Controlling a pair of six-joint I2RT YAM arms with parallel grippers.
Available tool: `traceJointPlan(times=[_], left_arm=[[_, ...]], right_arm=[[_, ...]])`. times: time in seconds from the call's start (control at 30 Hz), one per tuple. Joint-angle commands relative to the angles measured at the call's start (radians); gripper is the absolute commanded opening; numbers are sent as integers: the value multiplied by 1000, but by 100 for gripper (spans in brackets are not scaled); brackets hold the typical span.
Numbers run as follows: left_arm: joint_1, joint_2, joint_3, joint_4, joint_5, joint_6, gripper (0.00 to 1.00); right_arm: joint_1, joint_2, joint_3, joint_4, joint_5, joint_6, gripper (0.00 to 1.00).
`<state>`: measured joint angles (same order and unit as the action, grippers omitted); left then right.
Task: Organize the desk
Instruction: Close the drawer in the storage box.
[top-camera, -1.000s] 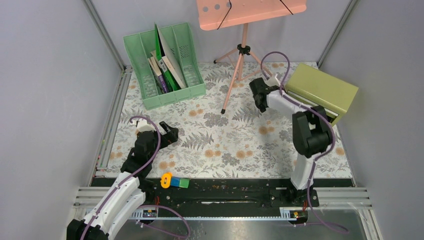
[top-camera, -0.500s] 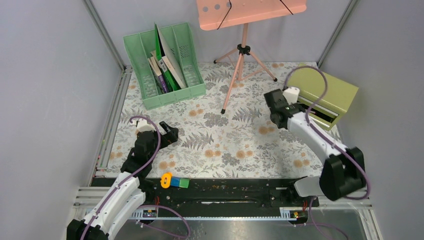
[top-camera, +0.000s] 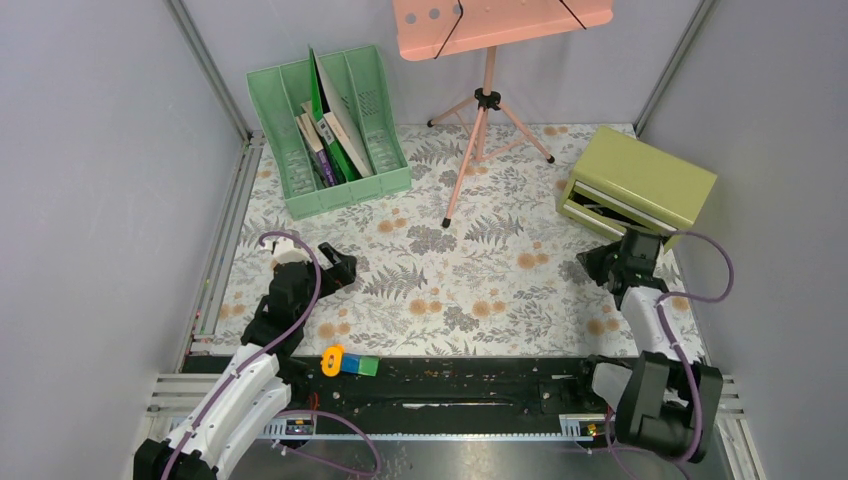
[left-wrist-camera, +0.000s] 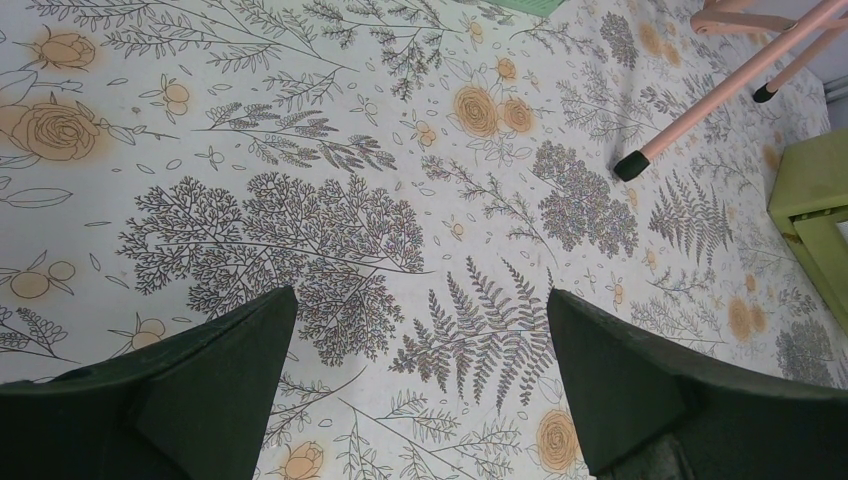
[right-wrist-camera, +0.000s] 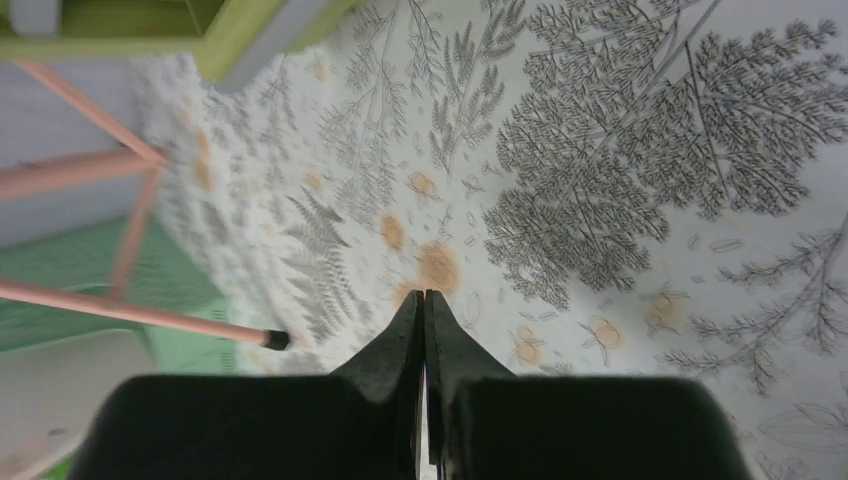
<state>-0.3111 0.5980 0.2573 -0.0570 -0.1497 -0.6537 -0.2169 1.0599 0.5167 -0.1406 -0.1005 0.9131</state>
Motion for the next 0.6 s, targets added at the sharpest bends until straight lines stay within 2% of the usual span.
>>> traceJointPlan(times=[0.0,0.1,0.2,0.4,0.57], left_arm=[[6,-2,9,48,23,11,99],[8,0,8,51,25,11,99],[8,4,10,52,27,12,99],[10,8,11,52,29,12,99],[12,23,14,52,34,15,99]], right_arm=[[-146,69,-80,317,-307,182,0],[-229,123,-163,534,-356,300,0],[-273,152,-236,715,-333,368,0],[-282,187,-241,824,-205,397,0],[-284,304,-234,919,-168,439,0]])
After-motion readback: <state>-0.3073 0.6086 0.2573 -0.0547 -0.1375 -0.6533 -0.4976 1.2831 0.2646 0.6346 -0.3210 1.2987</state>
